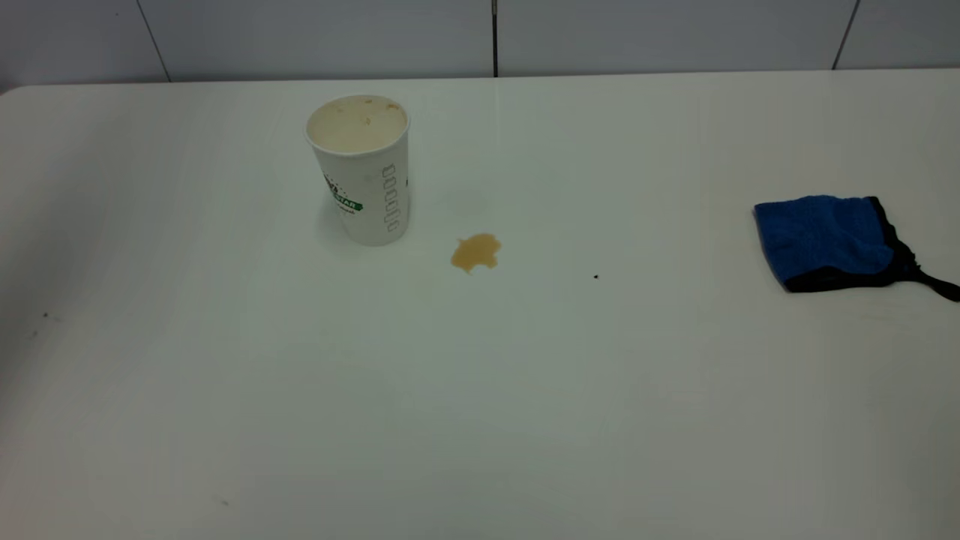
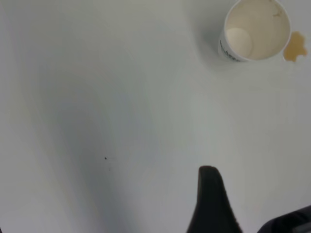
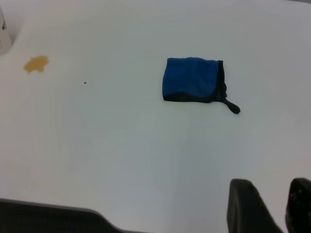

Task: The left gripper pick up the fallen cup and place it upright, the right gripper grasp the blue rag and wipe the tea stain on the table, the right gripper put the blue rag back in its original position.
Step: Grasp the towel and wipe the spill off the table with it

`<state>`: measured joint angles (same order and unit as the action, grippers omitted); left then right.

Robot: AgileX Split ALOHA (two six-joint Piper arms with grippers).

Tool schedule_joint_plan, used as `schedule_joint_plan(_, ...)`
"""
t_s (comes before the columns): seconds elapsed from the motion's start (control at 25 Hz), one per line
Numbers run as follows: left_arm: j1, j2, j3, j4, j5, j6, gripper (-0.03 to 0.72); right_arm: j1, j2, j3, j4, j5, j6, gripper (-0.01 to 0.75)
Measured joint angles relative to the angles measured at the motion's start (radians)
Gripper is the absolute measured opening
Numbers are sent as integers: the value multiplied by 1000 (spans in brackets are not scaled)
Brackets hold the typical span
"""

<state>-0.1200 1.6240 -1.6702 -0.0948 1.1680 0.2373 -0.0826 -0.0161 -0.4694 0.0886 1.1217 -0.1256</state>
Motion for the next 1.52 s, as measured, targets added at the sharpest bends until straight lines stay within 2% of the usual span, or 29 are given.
schedule_joint_plan(0.12, 0, -90, 136, 2, 0, -49, 533, 0, 0, 0, 0, 0, 0, 238)
schedule_joint_plan(0.56, 3, -458, 851, 3, -1, -82, 534, 0, 0, 0, 0, 0, 0, 238)
schedule_joint_plan(0.8, 63, -840, 1104, 3, -104, -99, 535, 0, 0, 0, 0, 0, 0, 238)
schedule_joint_plan(1.0, 118, -1139, 1153, 3, -109, -108, 535, 0, 0, 0, 0, 0, 0, 238)
schedule_joint_plan(1.52, 156, -1620, 1182, 16, -47, -117, 535, 0, 0, 0, 0, 0, 1, 238)
